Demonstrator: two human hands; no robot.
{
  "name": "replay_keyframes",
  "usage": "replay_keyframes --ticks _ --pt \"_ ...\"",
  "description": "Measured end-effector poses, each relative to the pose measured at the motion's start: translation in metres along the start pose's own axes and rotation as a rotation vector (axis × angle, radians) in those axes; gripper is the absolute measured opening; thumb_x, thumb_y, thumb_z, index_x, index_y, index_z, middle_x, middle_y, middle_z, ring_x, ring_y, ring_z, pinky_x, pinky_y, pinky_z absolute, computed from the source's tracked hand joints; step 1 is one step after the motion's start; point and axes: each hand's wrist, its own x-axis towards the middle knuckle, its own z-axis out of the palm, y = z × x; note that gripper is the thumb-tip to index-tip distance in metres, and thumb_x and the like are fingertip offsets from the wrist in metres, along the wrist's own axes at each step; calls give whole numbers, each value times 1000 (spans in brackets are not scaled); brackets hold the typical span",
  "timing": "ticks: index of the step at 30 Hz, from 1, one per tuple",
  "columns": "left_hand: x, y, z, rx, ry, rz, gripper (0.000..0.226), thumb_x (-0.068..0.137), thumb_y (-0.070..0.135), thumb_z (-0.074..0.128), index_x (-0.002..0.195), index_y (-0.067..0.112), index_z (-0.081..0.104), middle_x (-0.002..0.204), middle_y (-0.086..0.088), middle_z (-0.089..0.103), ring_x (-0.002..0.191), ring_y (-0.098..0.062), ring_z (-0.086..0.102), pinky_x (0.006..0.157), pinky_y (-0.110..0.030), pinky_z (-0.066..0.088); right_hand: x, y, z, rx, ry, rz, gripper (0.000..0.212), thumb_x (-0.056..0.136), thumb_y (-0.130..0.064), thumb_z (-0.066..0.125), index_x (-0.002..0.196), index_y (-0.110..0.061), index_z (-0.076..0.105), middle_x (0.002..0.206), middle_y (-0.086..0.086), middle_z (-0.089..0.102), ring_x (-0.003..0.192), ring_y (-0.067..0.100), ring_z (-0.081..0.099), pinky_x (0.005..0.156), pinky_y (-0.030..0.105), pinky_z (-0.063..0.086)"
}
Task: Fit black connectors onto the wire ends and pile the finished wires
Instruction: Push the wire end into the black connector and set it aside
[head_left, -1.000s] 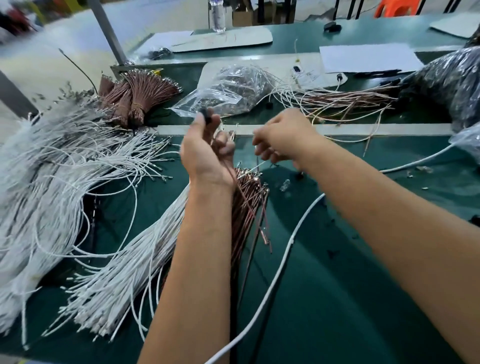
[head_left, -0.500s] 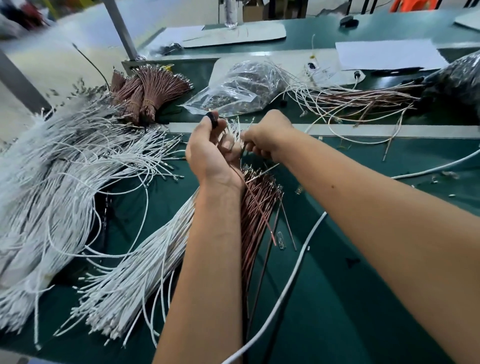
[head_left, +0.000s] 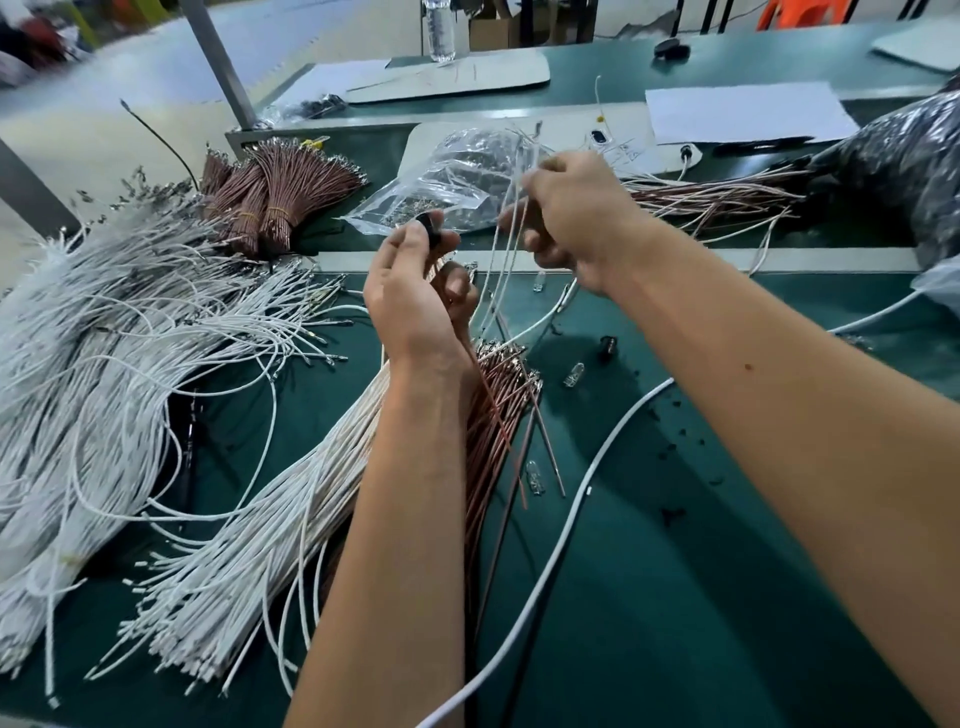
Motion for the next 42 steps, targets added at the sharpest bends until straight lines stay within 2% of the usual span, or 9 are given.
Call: replay_keyframes --ticks 5,10,17,20,25,32,35,39,42 --pt "-2 -7 6 69 -35 43 14 105 11 47 102 6 60 70 -1 62 43 -8 39 40 -19 31 -4 -2 -4 -187 -157 -36 6 103 -1 56 98 -4 59 81 14 65 45 9 59 44 22 46" --pt "-3 -13 7 243 -27 122 22 102 12 49 87 15 65 64 2 60 47 -8 44 43 -22 32 -8 7 16 70 -106 -41 8 96 12 58 98 5 62 76 14 62 48 12 61 49 22 53" --pt "6 -18 -1 700 -45 173 17 94 6 61 106 13 71 87 -7 73 53 -5 53 51 -22 41 -2 3 10 -132 93 -172 11 95 -13 73 85 -17 70 74 8 73 40 4 52 37 17 36" --pt "6 -20 -9 935 -45 22 24 91 4 61 109 16 71 88 -5 76 36 0 44 40 -18 35 0 -5 3 91 41 -175 4 98 -8 68 95 -11 67 71 11 69 43 12 50 38 23 37" --pt "3 -17 -7 1093 -74 277 14 99 29 63 97 20 74 80 5 74 62 -5 65 55 -15 47 5 -8 -8 407 119 -162 2 102 -4 60 101 -5 60 74 14 66 51 15 53 44 25 43" --pt "3 -13 -14 1139 -84 359 23 90 36 76 104 18 75 81 -1 76 77 -12 74 76 -30 60 20 -25 -68 730 439 -209 2 102 -4 59 103 -5 57 83 15 62 54 13 51 43 22 40" --pt "-2 -12 -10 1095 -271 325 21 89 33 77 102 17 75 70 6 75 66 -1 72 61 -12 52 24 -26 -105 853 514 -188 7 103 -7 57 110 -5 56 76 9 60 49 10 50 42 19 38" --pt "-13 -18 2 887 -569 217 17 88 13 79 104 12 75 76 -2 77 78 -17 77 83 -41 62 25 -21 -150 1005 542 -152 9 107 -12 52 99 -9 54 65 2 56 41 5 46 38 15 35" --pt "-21 -29 11 735 -572 197 15 88 9 77 102 7 74 76 -5 77 78 -19 77 81 -37 62 9 -15 -166 877 544 -54 16 109 -23 50 97 -13 50 57 -2 51 43 4 46 43 13 36"
